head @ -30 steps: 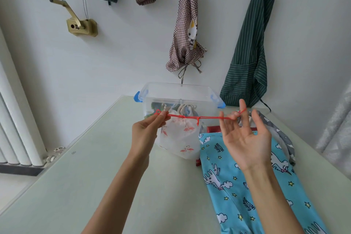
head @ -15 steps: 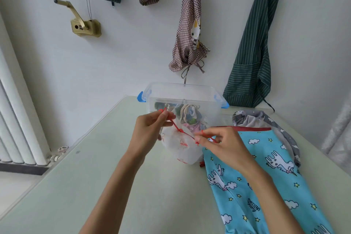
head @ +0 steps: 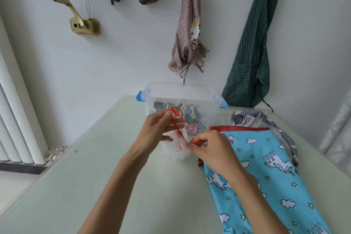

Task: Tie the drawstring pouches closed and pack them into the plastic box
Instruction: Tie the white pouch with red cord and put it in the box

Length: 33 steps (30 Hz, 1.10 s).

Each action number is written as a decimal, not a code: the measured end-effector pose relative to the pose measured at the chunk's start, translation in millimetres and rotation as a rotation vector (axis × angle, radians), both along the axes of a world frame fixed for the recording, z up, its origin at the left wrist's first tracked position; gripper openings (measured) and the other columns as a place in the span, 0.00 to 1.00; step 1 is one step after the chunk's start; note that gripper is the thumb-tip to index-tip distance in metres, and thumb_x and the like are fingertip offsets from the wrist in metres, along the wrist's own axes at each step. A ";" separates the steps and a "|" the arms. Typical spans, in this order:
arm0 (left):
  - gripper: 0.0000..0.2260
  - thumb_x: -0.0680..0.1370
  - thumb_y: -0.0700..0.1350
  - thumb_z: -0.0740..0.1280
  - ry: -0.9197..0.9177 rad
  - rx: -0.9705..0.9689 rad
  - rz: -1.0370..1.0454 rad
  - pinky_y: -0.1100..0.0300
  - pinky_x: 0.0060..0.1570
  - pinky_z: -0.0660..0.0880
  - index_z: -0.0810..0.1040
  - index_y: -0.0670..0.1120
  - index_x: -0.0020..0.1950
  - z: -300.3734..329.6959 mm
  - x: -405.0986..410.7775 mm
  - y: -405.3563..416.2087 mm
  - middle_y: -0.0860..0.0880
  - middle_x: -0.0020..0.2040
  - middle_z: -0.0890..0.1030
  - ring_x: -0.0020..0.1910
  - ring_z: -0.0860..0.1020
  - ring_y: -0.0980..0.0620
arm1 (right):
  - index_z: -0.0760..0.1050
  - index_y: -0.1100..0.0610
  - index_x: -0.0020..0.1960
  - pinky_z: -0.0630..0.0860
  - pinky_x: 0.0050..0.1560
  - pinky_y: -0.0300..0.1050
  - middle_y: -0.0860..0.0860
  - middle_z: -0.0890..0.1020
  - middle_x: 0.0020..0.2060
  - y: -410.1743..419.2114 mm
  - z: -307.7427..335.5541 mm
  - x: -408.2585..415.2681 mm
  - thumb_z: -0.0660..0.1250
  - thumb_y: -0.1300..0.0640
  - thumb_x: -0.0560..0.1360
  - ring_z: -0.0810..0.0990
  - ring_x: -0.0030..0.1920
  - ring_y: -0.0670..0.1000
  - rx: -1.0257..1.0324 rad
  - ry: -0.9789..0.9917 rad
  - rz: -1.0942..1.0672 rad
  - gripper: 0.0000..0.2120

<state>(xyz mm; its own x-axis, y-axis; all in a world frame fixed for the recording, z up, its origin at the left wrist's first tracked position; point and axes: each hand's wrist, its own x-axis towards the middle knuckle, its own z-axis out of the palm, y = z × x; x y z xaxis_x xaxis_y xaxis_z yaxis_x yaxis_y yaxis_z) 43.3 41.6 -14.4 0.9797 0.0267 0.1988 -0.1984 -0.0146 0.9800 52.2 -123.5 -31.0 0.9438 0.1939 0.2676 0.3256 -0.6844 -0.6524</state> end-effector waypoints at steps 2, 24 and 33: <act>0.11 0.82 0.48 0.56 0.044 0.073 0.015 0.66 0.28 0.65 0.76 0.49 0.47 -4.6 1.4 1.4 0.55 0.37 0.84 0.35 0.80 0.61 | 0.83 0.50 0.41 0.77 0.45 0.45 0.44 0.84 0.35 -4.7 -4.1 4.6 0.70 0.37 0.66 0.81 0.38 0.43 -0.020 0.077 0.004 0.17; 0.14 0.79 0.53 0.62 0.034 0.795 -0.564 0.67 0.44 0.73 0.82 0.48 0.56 -12.7 -7.5 -37.2 0.61 0.42 0.79 0.39 0.75 0.62 | 0.82 0.49 0.38 0.74 0.52 0.34 0.43 0.84 0.39 -31.1 65.9 -24.6 0.66 0.51 0.75 0.81 0.46 0.41 0.271 -0.249 0.092 0.10; 0.16 0.81 0.45 0.58 0.158 0.235 -0.349 0.67 0.35 0.70 0.83 0.47 0.41 -4.2 1.1 -15.6 0.51 0.34 0.77 0.35 0.73 0.55 | 0.75 0.48 0.50 0.74 0.45 0.41 0.43 0.81 0.48 -45.1 46.8 -8.1 0.65 0.42 0.73 0.80 0.46 0.44 0.169 0.086 0.050 0.12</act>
<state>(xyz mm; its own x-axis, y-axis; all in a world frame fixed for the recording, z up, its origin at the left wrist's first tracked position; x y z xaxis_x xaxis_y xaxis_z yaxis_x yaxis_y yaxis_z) 44.4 26.0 -18.5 0.9408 -0.3390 0.0074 -0.0795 -0.1995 0.9767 44.1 -168.6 15.8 0.9548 0.2007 0.2193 0.2949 -0.5470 -0.7835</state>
